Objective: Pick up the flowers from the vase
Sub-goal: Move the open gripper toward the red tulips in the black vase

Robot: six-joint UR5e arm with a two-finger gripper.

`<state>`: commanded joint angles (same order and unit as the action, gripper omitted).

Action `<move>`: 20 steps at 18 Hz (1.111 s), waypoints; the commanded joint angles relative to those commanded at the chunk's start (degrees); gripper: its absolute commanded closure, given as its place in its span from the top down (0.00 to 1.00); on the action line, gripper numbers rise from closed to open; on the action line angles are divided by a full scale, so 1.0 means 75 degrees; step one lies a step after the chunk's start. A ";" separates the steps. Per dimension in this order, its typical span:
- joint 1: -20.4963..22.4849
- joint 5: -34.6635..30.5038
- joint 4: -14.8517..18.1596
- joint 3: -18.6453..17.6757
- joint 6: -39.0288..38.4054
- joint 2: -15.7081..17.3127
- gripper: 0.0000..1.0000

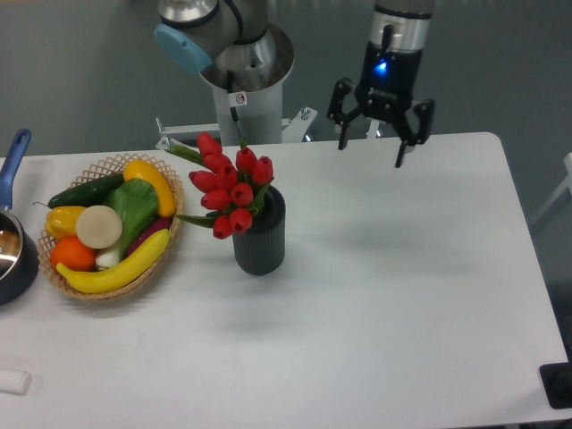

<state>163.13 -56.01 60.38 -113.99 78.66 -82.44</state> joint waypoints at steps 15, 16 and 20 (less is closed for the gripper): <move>-0.0410 0.0765 0.0059 -0.0891 0.0422 0.0539 1.00; -0.0469 0.0754 0.0059 -0.0891 0.0433 0.0562 1.00; -0.0726 0.0742 0.0024 -0.0914 0.0434 0.0539 1.00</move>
<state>157.68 -50.45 60.56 -120.85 81.91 -78.40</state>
